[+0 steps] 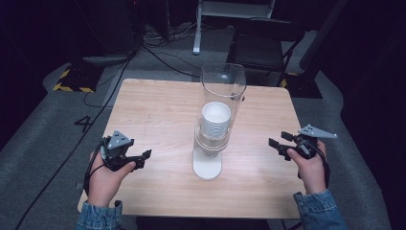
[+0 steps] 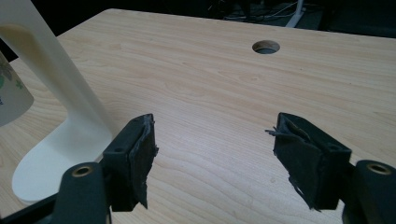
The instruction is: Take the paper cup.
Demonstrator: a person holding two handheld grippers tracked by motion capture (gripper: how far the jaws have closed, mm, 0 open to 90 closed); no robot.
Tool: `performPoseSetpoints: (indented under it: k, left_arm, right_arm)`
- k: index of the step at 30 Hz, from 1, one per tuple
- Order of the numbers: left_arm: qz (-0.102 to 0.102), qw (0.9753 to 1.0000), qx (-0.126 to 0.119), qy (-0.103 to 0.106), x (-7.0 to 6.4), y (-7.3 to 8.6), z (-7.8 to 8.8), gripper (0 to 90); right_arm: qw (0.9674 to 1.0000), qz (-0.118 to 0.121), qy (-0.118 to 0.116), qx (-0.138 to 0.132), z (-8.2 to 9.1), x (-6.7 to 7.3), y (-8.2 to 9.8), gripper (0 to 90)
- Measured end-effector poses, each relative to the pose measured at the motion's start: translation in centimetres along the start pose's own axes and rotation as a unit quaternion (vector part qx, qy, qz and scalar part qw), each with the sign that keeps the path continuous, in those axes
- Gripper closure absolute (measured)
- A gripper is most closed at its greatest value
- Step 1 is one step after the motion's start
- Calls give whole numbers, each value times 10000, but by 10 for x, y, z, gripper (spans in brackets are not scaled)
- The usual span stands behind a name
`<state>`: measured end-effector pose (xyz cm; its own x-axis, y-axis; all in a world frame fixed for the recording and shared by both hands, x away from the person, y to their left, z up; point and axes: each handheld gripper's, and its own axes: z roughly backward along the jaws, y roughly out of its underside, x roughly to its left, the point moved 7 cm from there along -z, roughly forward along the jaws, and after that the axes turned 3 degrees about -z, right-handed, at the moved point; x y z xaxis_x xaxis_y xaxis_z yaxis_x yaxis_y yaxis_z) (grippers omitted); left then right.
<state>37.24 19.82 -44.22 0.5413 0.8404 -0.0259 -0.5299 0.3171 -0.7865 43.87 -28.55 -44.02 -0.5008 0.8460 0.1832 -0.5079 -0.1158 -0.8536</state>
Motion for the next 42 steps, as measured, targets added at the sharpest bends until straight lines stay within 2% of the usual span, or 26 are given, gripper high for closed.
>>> performPoseSetpoints:
  k: [7, 11, 19, 21, 27, 28, 29, 30, 31, 32, 34, 35, 40, 42]
  left_arm:
    - [1, 10000, -72, 5, -1, -3, 1, 247]
    - [-17, 10000, 24, 78, -1, 0, -1, 234]
    - [-14, 10000, -11, 83, -1, -1, 1, 215]
    - [-68, 10000, 7, 66, -1, -1, 1, 216]
    - [-77, 9999, 25, 83, -3, 3, 2, 216]
    - [-71, 9999, 33, 71, -3, 4, 4, 215]
    - [-41, 10000, 29, 61, -3, 5, 5, 215]
    - [-44, 10000, 30, 27, -2, 6, 6, 217]
    - [-40, 10000, 23, -9, -1, 7, 8, 219]
    - [-7, 10000, 28, -29, 0, 9, 8, 220]
    - [10, 10000, 54, -62, 1, 13, 9, 222]
    - [14, 9999, 114, -75, 1, 17, 10, 221]
    - [52, 9999, 106, -105, 1, 20, 12, 222]
    - [55, 9998, 115, -130, 3, 22, 13, 222]
  right_arm:
    - [9999, 77, -74, -8, 1, 4, 1, 282]
    - [9999, 90, -69, 42, 0, 4, 1, 271]
    - [9998, 124, -171, 38, -1, 9, 2, 255]
    - [9996, 143, -235, 60, -3, 12, 2, 245]
    - [9980, 339, -504, 186, -11, 33, 2, 222]
    - [9968, 442, -633, 222, -15, 44, 0, 218]
    - [9968, 442, -633, 222, -15, 44, 0, 218]
    - [9954, 570, -736, 241, -18, 54, -2, 217]
    - [9954, 570, -736, 241, -18, 54, -2, 217]
    - [9938, 701, -824, 262, -21, 62, -3, 215]
    - [9932, 733, -866, 263, -22, 66, -4, 215]
    - [9919, 789, -955, 278, -25, 74, -5, 213]
    - [9892, 918, -1101, 303, -30, 87, -6, 208]
    - [9870, 1009, -1206, 343, -32, 98, -6, 204]
